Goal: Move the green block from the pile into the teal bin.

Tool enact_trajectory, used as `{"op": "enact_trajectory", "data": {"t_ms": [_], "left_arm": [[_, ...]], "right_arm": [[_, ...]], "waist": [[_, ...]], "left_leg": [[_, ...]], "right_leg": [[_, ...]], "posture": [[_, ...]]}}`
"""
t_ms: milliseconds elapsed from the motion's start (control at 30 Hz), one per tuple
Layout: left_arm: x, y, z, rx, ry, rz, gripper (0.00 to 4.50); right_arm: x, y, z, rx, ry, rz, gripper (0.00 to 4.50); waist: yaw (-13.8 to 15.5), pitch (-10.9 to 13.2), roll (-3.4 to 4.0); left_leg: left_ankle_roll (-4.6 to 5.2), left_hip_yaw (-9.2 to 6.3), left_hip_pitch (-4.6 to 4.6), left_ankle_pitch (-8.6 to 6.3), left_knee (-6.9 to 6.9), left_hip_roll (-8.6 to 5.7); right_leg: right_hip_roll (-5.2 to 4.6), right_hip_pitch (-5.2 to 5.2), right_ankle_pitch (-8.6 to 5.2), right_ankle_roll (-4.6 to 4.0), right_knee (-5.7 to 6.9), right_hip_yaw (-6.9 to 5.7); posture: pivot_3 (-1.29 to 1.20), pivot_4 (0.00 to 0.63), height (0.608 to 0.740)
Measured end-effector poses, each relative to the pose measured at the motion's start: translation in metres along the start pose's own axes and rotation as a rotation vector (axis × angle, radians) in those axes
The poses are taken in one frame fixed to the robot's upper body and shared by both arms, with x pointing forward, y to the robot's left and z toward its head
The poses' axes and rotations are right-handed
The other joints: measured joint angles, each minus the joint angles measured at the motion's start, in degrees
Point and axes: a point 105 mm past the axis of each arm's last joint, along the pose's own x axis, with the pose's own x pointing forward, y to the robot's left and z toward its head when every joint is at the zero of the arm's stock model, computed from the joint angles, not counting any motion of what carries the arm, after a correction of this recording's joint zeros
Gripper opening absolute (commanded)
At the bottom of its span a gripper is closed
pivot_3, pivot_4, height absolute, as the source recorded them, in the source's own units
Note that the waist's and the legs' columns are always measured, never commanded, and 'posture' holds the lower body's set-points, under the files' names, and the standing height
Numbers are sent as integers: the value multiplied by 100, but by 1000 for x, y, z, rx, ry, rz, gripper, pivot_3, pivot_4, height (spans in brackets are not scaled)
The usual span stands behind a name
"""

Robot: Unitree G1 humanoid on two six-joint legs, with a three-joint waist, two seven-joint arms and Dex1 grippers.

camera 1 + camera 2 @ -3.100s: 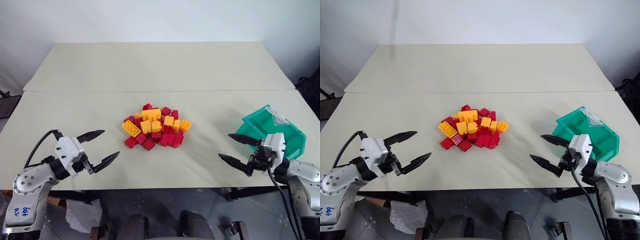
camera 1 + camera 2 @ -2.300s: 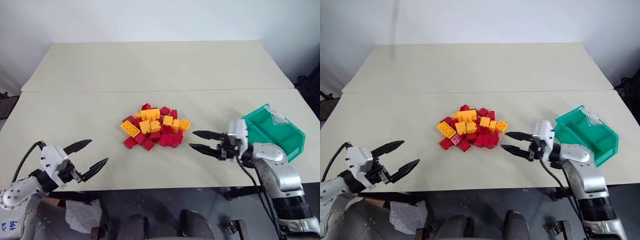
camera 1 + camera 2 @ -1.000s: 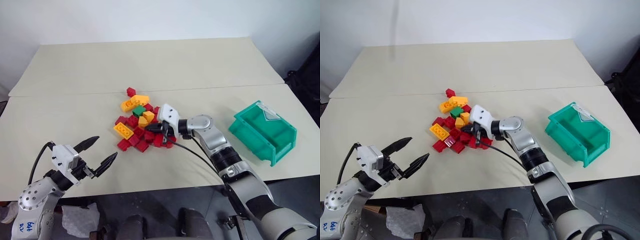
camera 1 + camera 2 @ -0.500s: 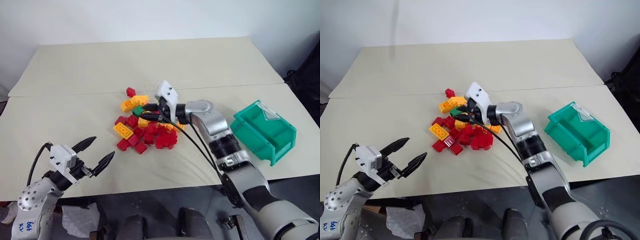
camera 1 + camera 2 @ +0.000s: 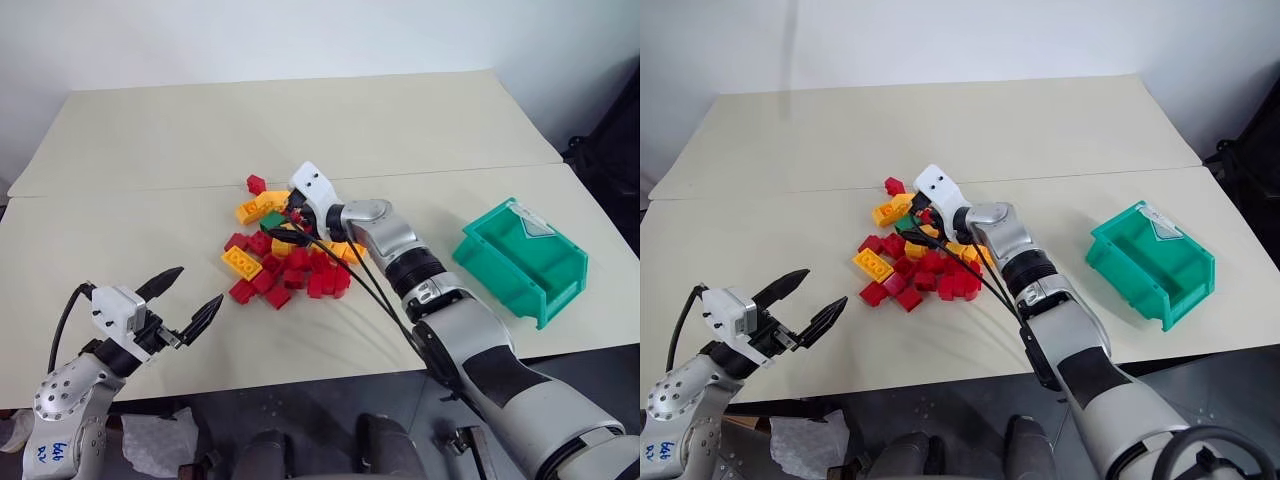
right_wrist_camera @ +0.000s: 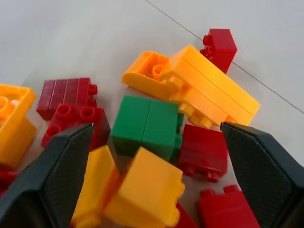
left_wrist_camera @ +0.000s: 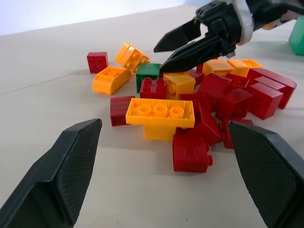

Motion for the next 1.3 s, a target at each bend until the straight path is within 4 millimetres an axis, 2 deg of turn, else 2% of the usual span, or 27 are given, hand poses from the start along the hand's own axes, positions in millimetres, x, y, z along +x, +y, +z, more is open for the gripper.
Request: {"op": "enact_trajectory", "data": {"t_ms": [233, 333, 500, 900, 967, 1033, 1133, 1200, 1300], "left_arm": [[2, 3, 0, 2, -6, 6, 4500], [2, 4, -2, -2, -5, 12, 4500], [1, 4, -1, 2, -11, 20, 4500], [-1, 4, -2, 2, -6, 28, 4500], [-1, 4, -2, 4, -9, 28, 4500], [-1, 4, -2, 4, -9, 28, 4500], [0, 3, 0, 8, -15, 18, 4500], [2, 3, 2, 14, -20, 4, 4500], [12, -3, 8, 25, -43, -50, 4500]], "right_arm": [[10, 6, 0, 35, 14, -17, 4452], [12, 5, 2, 46, 21, -46, 3828], [13, 3, -1, 94, 20, -58, 2176], [13, 8, 0, 95, 27, -15, 2176], [14, 9, 4, 116, -4, -6, 2176], [11, 12, 16, 108, -88, 34, 2176], [-4, 11, 49, 42, -253, 118, 2176], [-18, 6, 61, -14, -317, 140, 2176], [-45, -8, 56, -61, -361, 139, 2176]], "waist": [[-3, 0, 0], [-7, 0, 1], [-8, 1, 2], [-14, 1, 2], [-14, 2, 3], [-14, 2, 4], [3, 3, 4], [34, 1, 2], [109, 0, 0]], "left_leg": [[-1, 0, 1, 0, 0, 0], [-2, 0, 1, 1, 0, 3], [-2, 0, 1, 1, 0, 2], [-3, 0, 2, 0, 0, 4], [-3, 1, 0, 0, 0, 4], [-3, 1, -2, 0, 0, 3], [-3, 0, -4, 0, 0, 2], [-3, 0, -4, 0, 1, 1], [-2, 0, -4, 0, 4, -3]], "right_leg": [[0, 0, 0, 0, 1, 2], [1, 0, 0, 0, 2, 3], [1, 0, 0, 0, 2, 5], [2, -1, 0, 0, 3, 5], [2, -3, 0, -1, 3, 5], [3, -5, 0, -1, 3, 6], [2, -6, 0, 0, 3, 5], [1, -4, 0, 0, 4, 4], [-1, -1, 0, 0, 3, 3]], "posture": [[0, 150, 740], [0, 150, 740], [0, 150, 740], [0, 150, 740], [0, 150, 740], [0, 150, 740], [0, 150, 740], [0, 150, 740], [0, 150, 740]]}}
